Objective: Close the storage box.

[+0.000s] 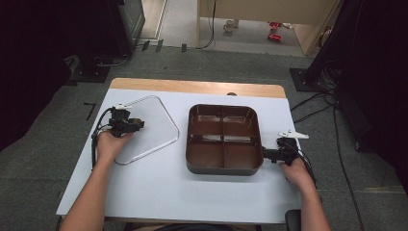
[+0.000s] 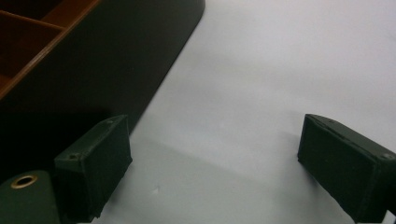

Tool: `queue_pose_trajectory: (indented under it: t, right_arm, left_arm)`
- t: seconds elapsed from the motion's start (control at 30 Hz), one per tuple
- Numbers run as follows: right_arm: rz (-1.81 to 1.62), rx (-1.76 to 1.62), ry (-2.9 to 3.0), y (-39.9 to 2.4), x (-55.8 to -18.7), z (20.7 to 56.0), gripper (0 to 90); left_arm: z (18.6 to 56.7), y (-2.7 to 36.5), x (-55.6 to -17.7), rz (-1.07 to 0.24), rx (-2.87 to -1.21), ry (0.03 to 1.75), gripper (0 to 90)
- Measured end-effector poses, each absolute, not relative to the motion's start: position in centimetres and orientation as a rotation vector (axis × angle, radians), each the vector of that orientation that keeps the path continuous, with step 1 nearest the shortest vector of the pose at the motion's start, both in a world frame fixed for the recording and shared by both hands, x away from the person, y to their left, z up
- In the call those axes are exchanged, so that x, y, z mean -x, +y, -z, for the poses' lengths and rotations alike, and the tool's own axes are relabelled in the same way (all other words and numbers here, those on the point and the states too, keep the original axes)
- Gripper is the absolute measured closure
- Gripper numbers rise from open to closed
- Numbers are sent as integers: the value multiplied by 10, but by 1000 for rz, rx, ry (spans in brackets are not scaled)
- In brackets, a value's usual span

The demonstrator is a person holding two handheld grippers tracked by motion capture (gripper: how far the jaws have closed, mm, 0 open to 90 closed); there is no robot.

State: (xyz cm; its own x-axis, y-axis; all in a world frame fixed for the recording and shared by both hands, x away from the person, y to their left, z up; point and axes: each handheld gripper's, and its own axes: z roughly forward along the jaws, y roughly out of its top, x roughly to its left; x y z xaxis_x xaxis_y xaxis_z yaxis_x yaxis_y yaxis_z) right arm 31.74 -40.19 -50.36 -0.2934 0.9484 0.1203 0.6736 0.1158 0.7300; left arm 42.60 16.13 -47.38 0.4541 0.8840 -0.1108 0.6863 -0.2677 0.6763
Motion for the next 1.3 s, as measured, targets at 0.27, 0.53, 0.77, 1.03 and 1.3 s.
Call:
queue_pose_trajectory:
  t: [0.27, 0.53, 0.77, 1.03, 1.3]
  right_arm:
    - [-997, -1577, 2024, -402, -317, 504, 91]
    - [-997, -1576, 2024, -402, -317, 504, 90]
    - [-997, -1577, 2024, -402, -317, 504, 91]
    - [-996, -1577, 2024, -402, -317, 504, 91]
    - [-997, -1577, 2024, -402, -317, 504, 90]
  left_arm:
    - [471, 163, -428, -346, -2032, 1322, 594]
    - [461, 168, -427, -336, -2002, 1330, 595]
    - [440, 165, -422, -343, -1990, 1297, 595]
    - [411, 161, -414, -350, -1965, 1258, 595]
    - [392, 144, -409, -335, -1980, 1222, 596]
